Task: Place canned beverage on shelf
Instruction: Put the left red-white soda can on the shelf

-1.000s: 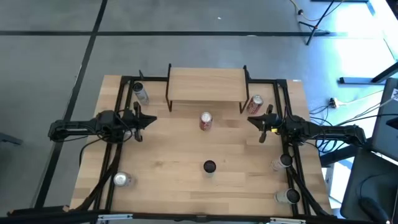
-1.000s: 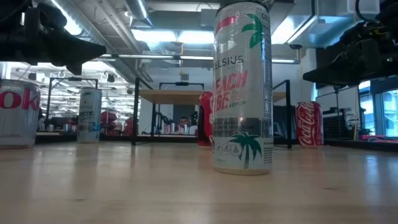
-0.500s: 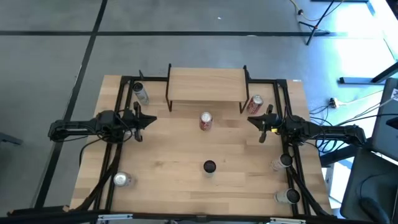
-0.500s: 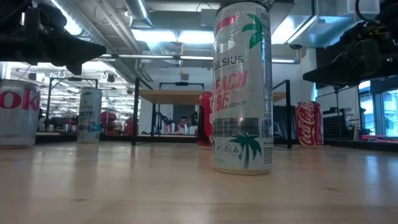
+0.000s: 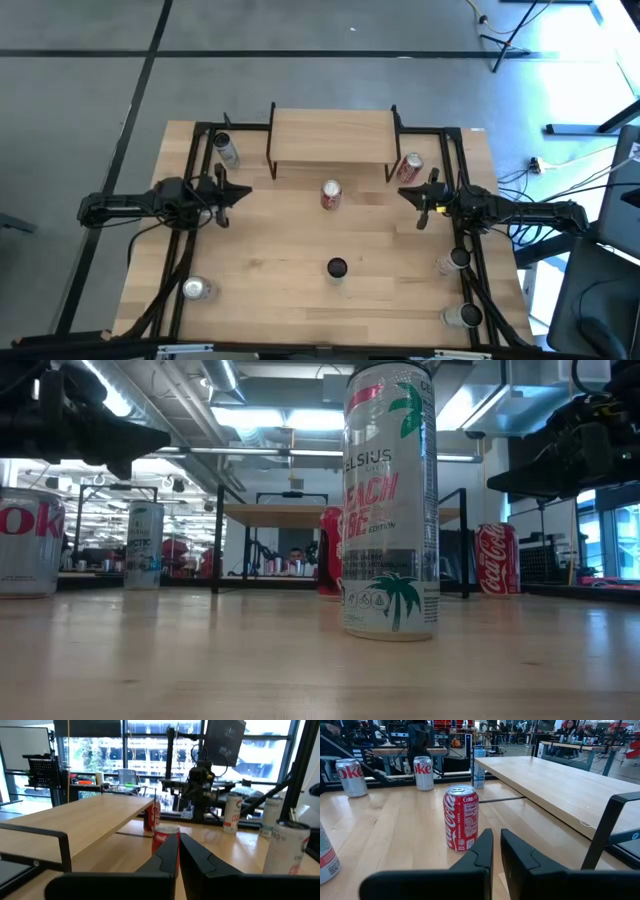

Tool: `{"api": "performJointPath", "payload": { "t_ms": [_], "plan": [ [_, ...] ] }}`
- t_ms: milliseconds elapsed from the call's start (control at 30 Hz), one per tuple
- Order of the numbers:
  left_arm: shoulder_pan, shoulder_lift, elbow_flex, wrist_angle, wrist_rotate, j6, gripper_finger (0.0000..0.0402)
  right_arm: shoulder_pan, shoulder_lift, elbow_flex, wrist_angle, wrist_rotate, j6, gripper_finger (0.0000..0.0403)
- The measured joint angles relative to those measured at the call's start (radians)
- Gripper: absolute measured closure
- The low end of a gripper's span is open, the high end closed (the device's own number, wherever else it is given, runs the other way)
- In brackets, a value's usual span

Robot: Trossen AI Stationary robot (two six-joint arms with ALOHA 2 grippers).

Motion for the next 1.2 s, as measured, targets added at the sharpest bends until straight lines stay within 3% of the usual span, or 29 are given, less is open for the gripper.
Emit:
{"api": "performJointPath", "payload": {
  "t_ms": [200,333,633,800,1067,1200],
  "plan": [
    [0.0,0.0,0.0,0.086,0.007,-0.093,0.0393,0.0,0.0,-0.001,0.01,-0.042,0.006,0.0374],
    [0.001,0.001,0.002,0.185,-0.078,-0.007,0.0393,0.0,0.0,-0.001,0.021,-0.059,0.052,0.0374],
    [0.001,0.045,0.0,0.312,-0.106,0.031,0.0393,0.0,0.0,-0.001,0.075,-0.041,0.052,0.0375],
    [0.015,0.159,0.026,0.354,-0.118,0.028,0.04,0.0,0.0,0.0,0.155,-0.009,0.073,0.0375],
    [0.02,0.455,0.226,0.363,-0.089,0.086,0.04,0.0,0.0,0.055,0.195,0.052,0.046,0.0375],
    [0.02,0.627,0.318,0.36,-0.088,0.168,0.0399,0.0,0.0,0.059,0.307,0.071,-0.015,0.0375]
  ]
}}
